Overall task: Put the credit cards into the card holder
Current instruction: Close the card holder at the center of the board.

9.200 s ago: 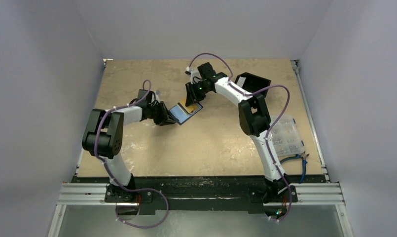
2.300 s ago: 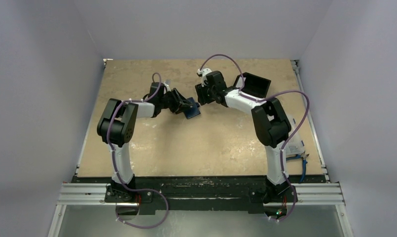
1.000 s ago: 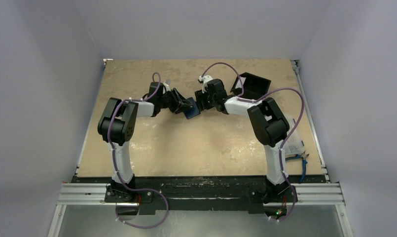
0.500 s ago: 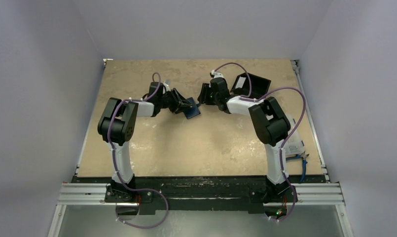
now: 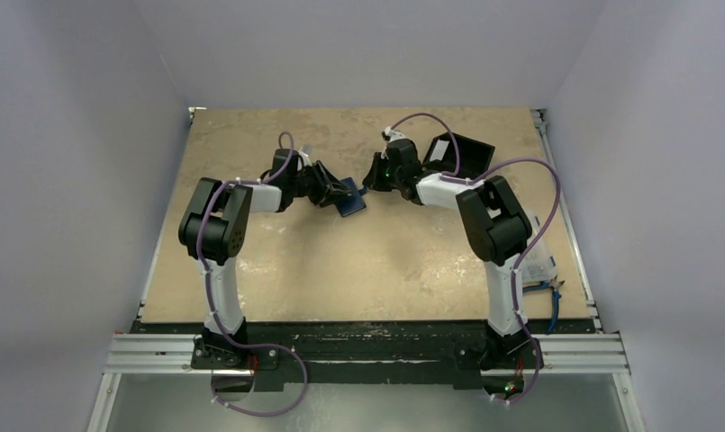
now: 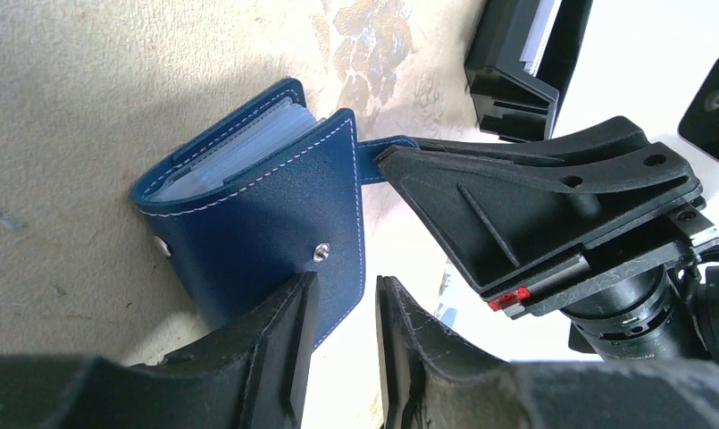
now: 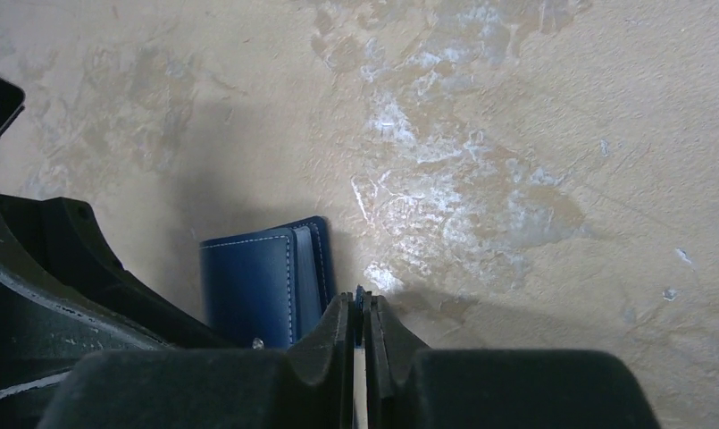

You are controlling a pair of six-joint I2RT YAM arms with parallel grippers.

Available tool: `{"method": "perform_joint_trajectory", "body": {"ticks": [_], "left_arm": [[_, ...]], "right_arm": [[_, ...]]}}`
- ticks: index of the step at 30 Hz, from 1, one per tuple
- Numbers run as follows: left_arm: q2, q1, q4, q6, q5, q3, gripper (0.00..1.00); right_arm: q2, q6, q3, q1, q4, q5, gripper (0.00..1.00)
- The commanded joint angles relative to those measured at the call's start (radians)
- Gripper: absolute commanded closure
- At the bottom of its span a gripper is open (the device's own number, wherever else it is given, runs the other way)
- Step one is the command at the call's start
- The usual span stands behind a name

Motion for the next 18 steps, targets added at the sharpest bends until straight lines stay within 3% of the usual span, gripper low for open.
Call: {"method": "perform_joint_trajectory", "body": {"ticks": [1,3,5,10,14,18], "left_arm": [[0.043,-0.004,-0.107,0.076,-0.057,0.017,0.66],[0.039,-0.004,-0.118,0.092,-0.06,0.028,0.66],[0.039,-0.005,-0.123,0.104,-0.058,0.041,0.67],[0.041,-0.01,-0.139,0.115,-0.061,0.051,0.68],[0.044,-0.017,-0.133,0.113,-0.058,0.049,0.68],[0.048,-0.022,-0.131,0.112,-0.054,0.051,0.68]], "right_arm": [[-0.064,-0.01,0.004,-0.011,0.026,-0.065,0.89],[-0.076,-0.013,-0.009,-0.024,0.033,-0.071,0.77],[-0.099,-0.021,-0.039,-0.033,0.06,-0.064,0.74],[-0.097,-0.024,-0.039,-0.066,0.079,-0.125,0.77],[-0.082,-0.023,-0.024,-0.071,0.075,-0.157,0.87],[-0.06,-0.021,-0.008,-0.071,0.068,-0.194,0.81]]}}
